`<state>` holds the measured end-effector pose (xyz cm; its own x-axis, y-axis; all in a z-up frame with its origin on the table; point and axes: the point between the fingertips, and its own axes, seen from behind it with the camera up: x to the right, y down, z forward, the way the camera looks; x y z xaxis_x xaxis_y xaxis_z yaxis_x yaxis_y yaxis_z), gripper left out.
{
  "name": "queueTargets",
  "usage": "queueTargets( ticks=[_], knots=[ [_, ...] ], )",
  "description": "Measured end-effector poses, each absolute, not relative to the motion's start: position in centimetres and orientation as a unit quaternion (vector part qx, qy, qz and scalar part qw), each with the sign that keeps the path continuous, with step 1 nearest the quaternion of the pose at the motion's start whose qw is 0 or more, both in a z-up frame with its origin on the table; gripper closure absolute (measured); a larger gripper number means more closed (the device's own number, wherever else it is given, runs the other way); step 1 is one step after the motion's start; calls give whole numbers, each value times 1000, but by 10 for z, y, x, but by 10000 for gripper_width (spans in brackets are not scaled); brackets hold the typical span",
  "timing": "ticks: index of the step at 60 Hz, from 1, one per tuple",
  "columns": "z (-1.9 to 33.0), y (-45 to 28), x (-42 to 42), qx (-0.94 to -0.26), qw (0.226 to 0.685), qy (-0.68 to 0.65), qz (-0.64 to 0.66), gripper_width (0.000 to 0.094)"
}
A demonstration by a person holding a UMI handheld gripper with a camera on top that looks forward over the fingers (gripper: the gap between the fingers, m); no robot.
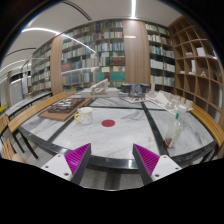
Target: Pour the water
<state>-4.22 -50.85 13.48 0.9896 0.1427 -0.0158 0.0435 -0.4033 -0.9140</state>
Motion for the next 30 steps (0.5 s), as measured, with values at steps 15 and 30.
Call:
queueTargets(
  ticks=[15, 30],
  knots=[
    [69, -489, 129, -846, 528, 49, -51, 88],
    [76, -391, 226, -808, 576, 81, -97, 81]
  ],
)
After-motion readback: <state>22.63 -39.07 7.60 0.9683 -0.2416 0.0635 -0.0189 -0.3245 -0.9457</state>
